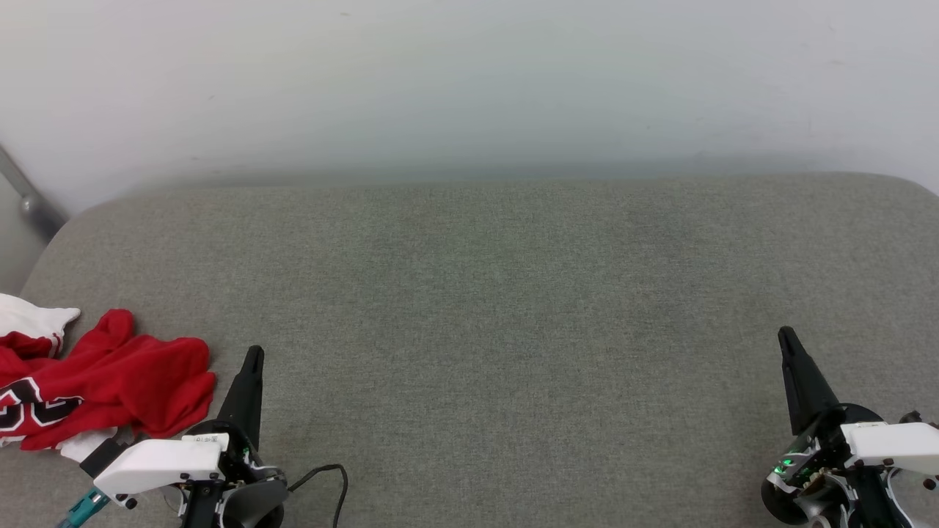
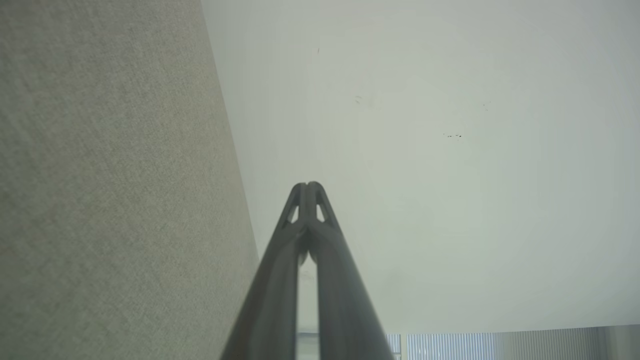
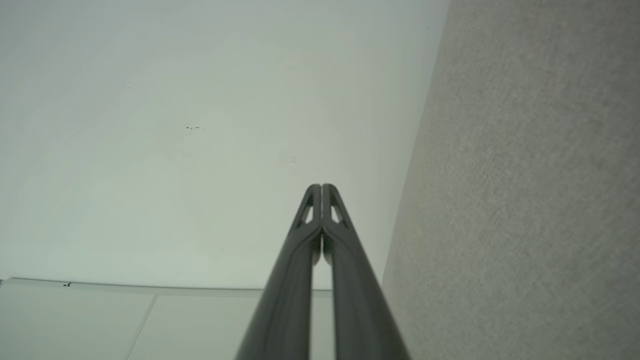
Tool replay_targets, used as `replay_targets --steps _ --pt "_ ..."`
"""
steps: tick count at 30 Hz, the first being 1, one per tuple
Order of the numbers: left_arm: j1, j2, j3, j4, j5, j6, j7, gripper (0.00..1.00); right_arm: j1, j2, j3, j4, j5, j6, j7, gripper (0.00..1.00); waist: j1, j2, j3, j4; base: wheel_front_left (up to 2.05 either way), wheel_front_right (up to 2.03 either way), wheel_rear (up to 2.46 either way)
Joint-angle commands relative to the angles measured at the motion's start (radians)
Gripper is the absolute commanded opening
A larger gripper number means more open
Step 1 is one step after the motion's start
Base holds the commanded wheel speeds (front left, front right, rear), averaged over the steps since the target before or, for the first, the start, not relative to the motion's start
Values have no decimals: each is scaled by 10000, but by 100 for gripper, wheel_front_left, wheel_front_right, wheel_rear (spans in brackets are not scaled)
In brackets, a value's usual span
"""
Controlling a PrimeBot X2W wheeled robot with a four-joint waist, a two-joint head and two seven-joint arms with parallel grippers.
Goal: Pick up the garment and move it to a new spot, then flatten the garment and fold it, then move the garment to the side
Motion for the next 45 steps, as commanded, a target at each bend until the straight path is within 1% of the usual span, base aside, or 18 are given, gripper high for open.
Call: replay_targets --steps 1,31,32,35,39,43,45 --pt "-64 -20 14 -15 35 -18 0 0 -136 53 10 -8 -6 -5 -15 0 0 0 0 0 0 0 0" --pt "-64 -20 14 -15 35 -18 1 0 -137 53 10 -8 -7 -5 -15 0 0 0 0 0 0 0 0" --pt "1 0 -1 6 -2 0 -2 100 3 0 1 7 -1 0 -4 100 0 0 0 0 0 0 0" --pt "198 -17 -58 229 -2 6 -13 100 204 0 13 253 -4 0 -13 100 0 0 1 0 0 0 0" --pt "289 -19 -158 57 76 6 -208 100 334 1 55 193 -110 0 -208 100 0 0 5 0 0 0 0" --pt "347 -17 -159 -98 460 6 -410 100 415 2 6 129 -471 0 -409 100 0 0 9 -2 0 0 0" --pt "356 -16 -112 -176 819 59 -508 100 447 2 -41 52 -801 0 -506 100 0 0 12 -3 0 0 0"
